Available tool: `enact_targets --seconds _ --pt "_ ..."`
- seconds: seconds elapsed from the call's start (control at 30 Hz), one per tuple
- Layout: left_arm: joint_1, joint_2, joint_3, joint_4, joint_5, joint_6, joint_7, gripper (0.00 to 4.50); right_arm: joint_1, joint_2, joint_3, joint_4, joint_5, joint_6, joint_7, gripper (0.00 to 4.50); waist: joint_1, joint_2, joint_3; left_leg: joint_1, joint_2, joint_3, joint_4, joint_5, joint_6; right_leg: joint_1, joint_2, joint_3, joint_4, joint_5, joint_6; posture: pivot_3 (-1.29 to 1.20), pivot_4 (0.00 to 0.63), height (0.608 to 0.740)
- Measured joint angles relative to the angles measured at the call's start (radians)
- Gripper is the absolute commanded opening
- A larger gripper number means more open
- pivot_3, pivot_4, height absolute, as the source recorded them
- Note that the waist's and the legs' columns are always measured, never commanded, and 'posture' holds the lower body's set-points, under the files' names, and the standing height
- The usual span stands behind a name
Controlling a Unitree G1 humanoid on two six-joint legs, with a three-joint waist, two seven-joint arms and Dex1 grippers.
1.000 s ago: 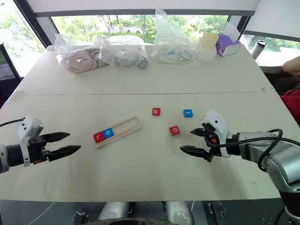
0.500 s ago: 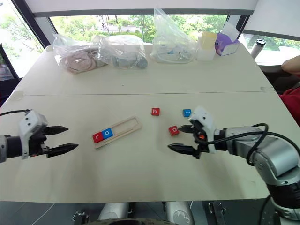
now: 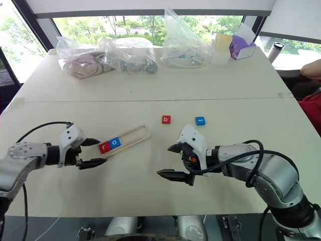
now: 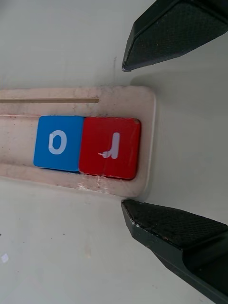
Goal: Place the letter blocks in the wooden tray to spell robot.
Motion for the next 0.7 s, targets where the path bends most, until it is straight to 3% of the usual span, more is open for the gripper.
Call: enact_targets --seconds 0.33,0.37,0.47,0.7 --pt "-0.005 -0.020 -0.027 0.020 0.063 -0.064 0.005 4.50 -0.002 0.000 0.012 0.022 -0.038 -0.007 -0.007 4.48 0.002 0.002 -0.002 0.002 0.000 0.000 0.000 0.000 0.000 0.002 0.000 0.000 0.000 -0.001 0.001 0.00 0.150 0.740" --pt "-0.007 -0.026 -0.028 0.026 0.066 -0.067 0.004 3.96 -0.003 0.000 0.015 0.023 -0.041 -0.007 -0.007 4.50 0.002 0.004 -0.003 0.002 0.000 0.000 0.001 0.000 0.000 0.002 0.000 0.000 0.000 -0.001 0.002 0.00 0.150 0.740" --pt "-0.013 -0.037 -0.028 0.041 0.073 -0.071 0.004 3.13 -0.004 0.001 0.015 0.024 -0.044 -0.007 -0.008 4.50 0.001 0.005 -0.004 0.002 0.000 0.000 0.001 0.000 0.000 0.002 0.000 0.000 0.000 -0.001 0.002 0.00 0.150 0.740" --pt "-0.047 -0.043 -0.044 0.082 0.096 -0.115 -0.018 3.14 -0.003 0.000 0.012 0.029 -0.045 -0.007 -0.018 4.50 0.006 0.007 -0.005 0.002 -0.001 0.000 0.001 0.000 0.000 0.003 0.000 0.000 0.000 -0.001 0.002 0.00 0.150 0.740"
